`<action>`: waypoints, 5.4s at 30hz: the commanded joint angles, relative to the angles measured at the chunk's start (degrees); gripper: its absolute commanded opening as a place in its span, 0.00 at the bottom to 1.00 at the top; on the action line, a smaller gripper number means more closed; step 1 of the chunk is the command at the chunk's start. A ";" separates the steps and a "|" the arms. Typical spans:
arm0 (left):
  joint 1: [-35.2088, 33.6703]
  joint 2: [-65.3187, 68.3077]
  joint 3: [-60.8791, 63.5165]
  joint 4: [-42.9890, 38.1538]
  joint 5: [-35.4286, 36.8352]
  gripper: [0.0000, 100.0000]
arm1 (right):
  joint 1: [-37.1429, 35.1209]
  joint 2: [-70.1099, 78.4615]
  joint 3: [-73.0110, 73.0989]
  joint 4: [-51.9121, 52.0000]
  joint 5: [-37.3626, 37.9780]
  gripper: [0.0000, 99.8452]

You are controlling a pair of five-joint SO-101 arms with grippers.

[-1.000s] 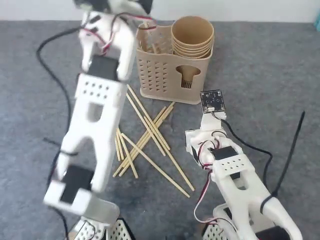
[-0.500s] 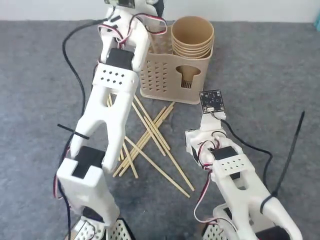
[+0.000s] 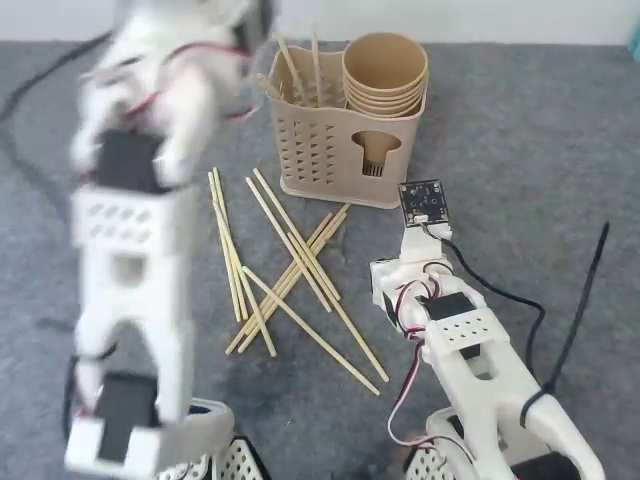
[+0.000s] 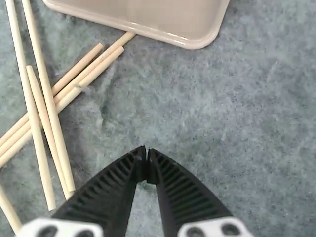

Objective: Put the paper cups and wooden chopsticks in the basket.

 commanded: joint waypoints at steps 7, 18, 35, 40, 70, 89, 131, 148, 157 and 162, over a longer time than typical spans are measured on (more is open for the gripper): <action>-17.49 -11.52 25.01 27.25 -0.18 0.17 | -4.97 -3.30 0.53 1.98 1.23 0.01; -17.85 -28.66 82.15 -11.25 -1.93 0.17 | -14.29 -9.80 -0.44 11.91 1.23 0.01; -12.31 -1.23 70.99 -18.37 13.98 0.17 | -14.20 -8.75 0.53 9.98 1.23 0.01; -12.31 6.33 65.10 -18.64 15.21 0.17 | -14.37 -9.10 0.53 10.24 1.23 0.01; -8.97 9.32 64.75 -20.92 14.86 0.01 | -14.11 -9.36 0.70 10.42 1.23 0.01; -7.12 -33.85 91.56 -30.77 11.08 0.01 | -14.46 -6.02 -7.65 18.95 0.70 0.01; -12.40 -60.84 108.79 -43.43 19.78 0.01 | -16.75 -7.52 -16.26 35.82 0.26 0.01; -12.57 -60.75 110.02 -45.54 19.69 0.01 | -9.01 -49.98 -5.98 8.57 1.67 0.01; -12.40 -60.75 111.96 -47.38 18.11 0.01 | -9.10 -36.62 -7.91 -31.16 6.59 0.01; -12.40 -60.75 112.13 -47.21 17.41 0.01 | -8.31 -19.30 -19.96 -40.04 9.93 0.01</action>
